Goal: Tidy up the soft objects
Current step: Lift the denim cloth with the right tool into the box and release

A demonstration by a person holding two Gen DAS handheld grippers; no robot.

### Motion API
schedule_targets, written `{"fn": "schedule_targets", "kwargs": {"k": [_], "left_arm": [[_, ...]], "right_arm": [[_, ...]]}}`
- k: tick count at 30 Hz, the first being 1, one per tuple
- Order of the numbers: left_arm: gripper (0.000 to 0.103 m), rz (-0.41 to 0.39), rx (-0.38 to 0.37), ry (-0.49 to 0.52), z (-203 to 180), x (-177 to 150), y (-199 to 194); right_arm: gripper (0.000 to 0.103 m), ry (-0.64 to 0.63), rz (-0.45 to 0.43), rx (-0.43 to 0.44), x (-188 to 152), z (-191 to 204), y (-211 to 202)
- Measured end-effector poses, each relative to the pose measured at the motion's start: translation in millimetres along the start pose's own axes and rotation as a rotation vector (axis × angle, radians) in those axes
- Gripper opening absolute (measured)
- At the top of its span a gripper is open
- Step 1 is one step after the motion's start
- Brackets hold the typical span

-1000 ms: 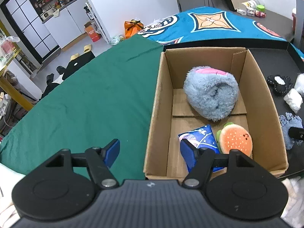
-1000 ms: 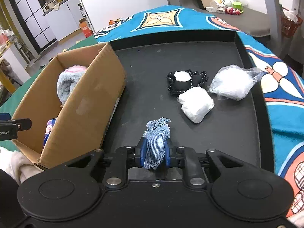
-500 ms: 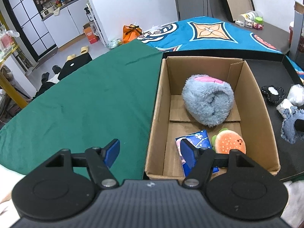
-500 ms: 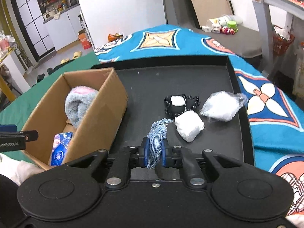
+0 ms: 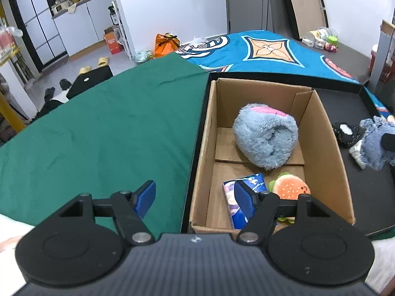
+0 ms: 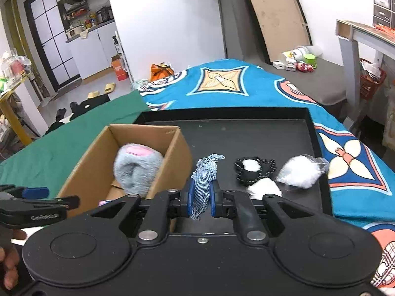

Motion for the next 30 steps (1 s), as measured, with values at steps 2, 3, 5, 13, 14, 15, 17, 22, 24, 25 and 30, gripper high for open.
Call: {"fn": "schedule_targets", "kwargs": {"k": [2, 3, 5, 13, 14, 15, 17, 22, 24, 25, 30], "left_arm": [[0.069, 0.005, -0.016, -0.010, 1.8, -0.1, 1.4], [0.069, 0.007, -0.021, -0.010, 1.9, -0.7, 1.6], [0.069, -0.001, -0.032, -0.013, 2.1, -1.5, 0.6], [0.062, -0.008, -0.075, -0.045, 9.9, -4.2, -0.1], [0.059, -0.007, -0.080, -0.049, 10.8, -4.3, 0.4], [0.056, -0.002, -0.089, -0.055, 11.9, -4.3, 1.5], [0.049, 0.010, -0.103, -0.066, 13.8, -5.0, 4.2], [0.035, 0.045, -0.144, -0.091, 18.5, -6.9, 12.2], [0.026, 0.058, -0.155, -0.105, 21.2, -8.1, 15.1], [0.024, 0.063, -0.166, -0.111, 22.4, -8.6, 16.6], [0.013, 0.072, -0.190, -0.136, 27.4, -10.3, 20.2]], "right_arm": [[0.013, -0.003, -0.003, 0.009, 3.6, 7.8, -1.3], [0.013, -0.010, -0.006, 0.015, 5.8, 13.1, -2.0], [0.013, -0.028, -0.014, 0.021, 9.3, 22.1, -3.6], [0.013, -0.069, -0.018, 0.037, 20.1, 52.9, -1.5], [0.013, -0.072, -0.017, 0.038, 21.0, 55.4, -0.7], [0.013, -0.075, -0.015, 0.038, 22.1, 58.3, 0.3], [0.013, -0.081, -0.013, 0.042, 24.4, 64.1, 2.5], [0.013, -0.109, -0.006, 0.049, 26.6, 79.3, 9.2], [0.013, -0.115, -0.002, 0.054, 27.5, 85.9, 13.6], [0.013, -0.118, 0.001, 0.057, 28.1, 89.0, 16.2], [0.014, -0.139, 0.014, 0.085, 27.6, 106.4, 26.5]]}}
Point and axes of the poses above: each gripper's, at about its wrist camera, not at the fingertips, and y roughly the way its jaws point, z to its left, x to its top, the point moved 2 cm from there along y, roughly the way its jaws point, and after that the axes turned 6 degrees about x, right-handed, at the moved point
